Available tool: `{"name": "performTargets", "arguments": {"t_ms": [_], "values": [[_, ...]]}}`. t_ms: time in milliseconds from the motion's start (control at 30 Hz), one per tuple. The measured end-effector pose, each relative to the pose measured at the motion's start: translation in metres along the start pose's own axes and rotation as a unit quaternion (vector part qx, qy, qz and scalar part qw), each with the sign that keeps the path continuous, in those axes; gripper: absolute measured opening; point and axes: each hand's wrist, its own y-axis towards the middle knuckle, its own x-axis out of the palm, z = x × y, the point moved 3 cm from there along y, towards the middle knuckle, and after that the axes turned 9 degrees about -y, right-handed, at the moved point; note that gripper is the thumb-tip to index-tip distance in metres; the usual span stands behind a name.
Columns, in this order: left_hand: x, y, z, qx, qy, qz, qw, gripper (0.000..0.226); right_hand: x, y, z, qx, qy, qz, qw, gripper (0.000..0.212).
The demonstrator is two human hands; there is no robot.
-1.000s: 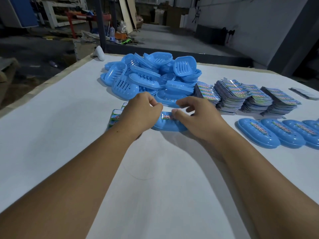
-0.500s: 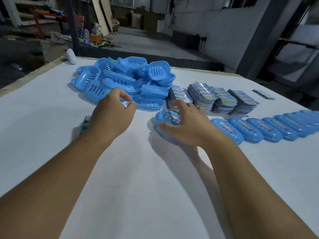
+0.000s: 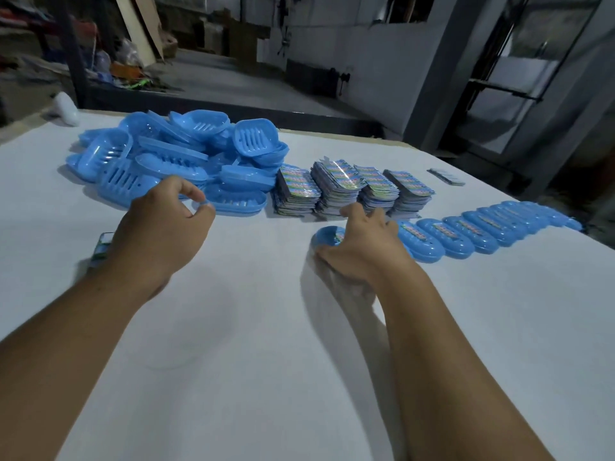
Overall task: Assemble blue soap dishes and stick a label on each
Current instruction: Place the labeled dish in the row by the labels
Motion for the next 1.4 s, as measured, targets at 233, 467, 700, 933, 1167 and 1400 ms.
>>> {"name": "performTargets", "arguments": {"t_ms": [233, 467, 700, 933, 1167, 1400], "values": [[0.002, -0.002, 0.001, 0.015, 0.001, -0.006, 1.0, 0.011, -0.004, 0.009, 0.02, 0.049, 0.028, 0.007, 0.998, 0.064], [0.003, 0.002, -0.003, 0.021, 0.013, -0.016, 1.0, 0.01, -0.008, 0.017, 0.045, 0.105, 0.051, 0.016, 0.993, 0.063], [0.004, 0.005, -0.009, 0.021, 0.022, -0.012, 0.999, 0.009, -0.011, 0.02, 0.029, 0.061, 0.09, 0.053, 0.993, 0.056], [0.0, 0.009, -0.018, 0.002, 0.052, -0.011, 0.999, 0.015, -0.015, 0.021, -0.039, -0.13, 0.116, 0.05, 0.984, 0.013], [-0.014, 0.017, -0.027, -0.019, 0.099, -0.002, 0.995, 0.013, 0.007, 0.032, -0.105, -0.224, 0.039, 0.009, 0.974, 0.025], [-0.051, 0.029, -0.042, -0.044, 0.178, 0.068, 0.981, 0.013, 0.024, 0.039, -0.117, -0.237, 0.061, 0.087, 0.966, 0.037]]}}
